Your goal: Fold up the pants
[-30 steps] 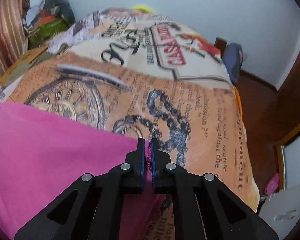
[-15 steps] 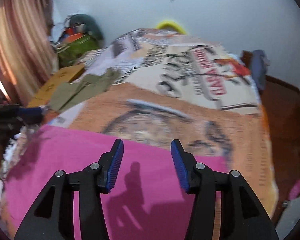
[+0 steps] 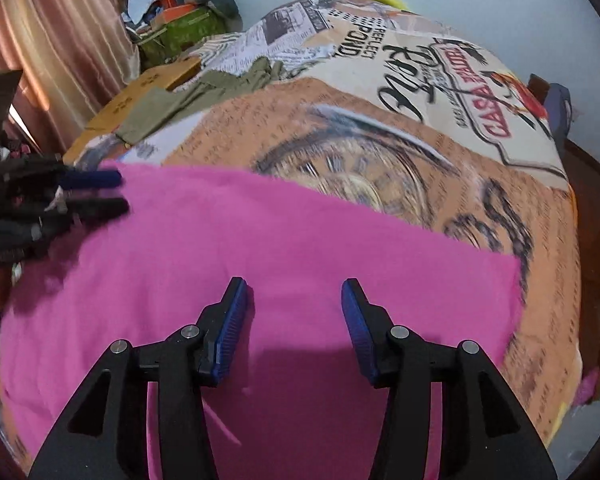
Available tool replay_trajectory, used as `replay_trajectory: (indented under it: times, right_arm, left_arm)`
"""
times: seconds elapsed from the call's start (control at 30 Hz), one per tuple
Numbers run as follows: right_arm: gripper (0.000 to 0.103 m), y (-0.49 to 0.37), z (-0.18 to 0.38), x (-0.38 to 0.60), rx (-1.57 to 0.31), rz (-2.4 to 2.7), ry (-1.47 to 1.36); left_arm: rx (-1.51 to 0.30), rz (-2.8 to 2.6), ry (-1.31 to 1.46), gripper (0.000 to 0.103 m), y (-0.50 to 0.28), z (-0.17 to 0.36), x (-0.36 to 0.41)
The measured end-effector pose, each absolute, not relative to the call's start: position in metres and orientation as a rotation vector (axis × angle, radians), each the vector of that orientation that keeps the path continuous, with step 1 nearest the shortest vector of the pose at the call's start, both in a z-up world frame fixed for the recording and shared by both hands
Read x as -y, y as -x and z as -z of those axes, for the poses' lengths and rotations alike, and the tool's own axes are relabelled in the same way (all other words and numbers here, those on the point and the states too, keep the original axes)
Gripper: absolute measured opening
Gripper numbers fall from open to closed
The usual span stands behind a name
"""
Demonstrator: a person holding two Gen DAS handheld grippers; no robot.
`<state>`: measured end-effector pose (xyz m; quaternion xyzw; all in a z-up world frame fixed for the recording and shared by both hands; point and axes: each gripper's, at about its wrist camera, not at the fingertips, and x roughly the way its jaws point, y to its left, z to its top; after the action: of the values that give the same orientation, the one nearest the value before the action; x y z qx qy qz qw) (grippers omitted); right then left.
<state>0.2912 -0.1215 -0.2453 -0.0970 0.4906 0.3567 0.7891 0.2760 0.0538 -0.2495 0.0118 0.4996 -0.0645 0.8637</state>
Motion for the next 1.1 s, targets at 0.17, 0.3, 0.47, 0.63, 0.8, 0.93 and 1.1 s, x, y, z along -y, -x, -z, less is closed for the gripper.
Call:
replay_trajectory:
  times: [0.17, 0.3, 0.47, 0.63, 0.8, 0.93, 1.1]
  right_arm:
    - [0.045, -0.275, 0.248, 0.149, -1.09, -0.736, 0.161]
    - [0.046, -0.261, 0.248, 0.172, -1.097, -0.691, 0.126]
    - [0.046, -0.245, 0.25, 0.196, -1.11, -0.618, 0.122]
    - [0.046, -0.233, 0.246, 0.211, -1.115, -0.568, 0.11]
    - [0.046, -0.219, 0.228, 0.216, -1.071, -0.545, 0.122]
    - [0.046, -0.207, 0.201, 0.212, -0.99, -0.564, 0.106]
    - [0.046, -0.188, 0.172, 0.196, -0.879, -0.608, 0.087]
  left_arm:
    - [-1.032, 0.121, -0.026, 0.04, -0.254, 0.238, -0.06]
    - [-1.048, 0.086, -0.047, 0.046, -0.234, 0.244, -0.067]
    - [-1.037, 0.061, 0.008, 0.053, -0.216, 0.248, -0.076]
    - [-1.015, 0.019, -0.031, 0.053, -0.208, 0.241, -0.069]
    - [-0.969, -0.02, -0.011, 0.053, -0.191, 0.217, -0.076]
    - [-0.927, -0.032, 0.078, 0.054, -0.172, 0.196, -0.09]
    - [-0.907, -0.054, 0.16, 0.065, -0.149, 0.185, -0.099]
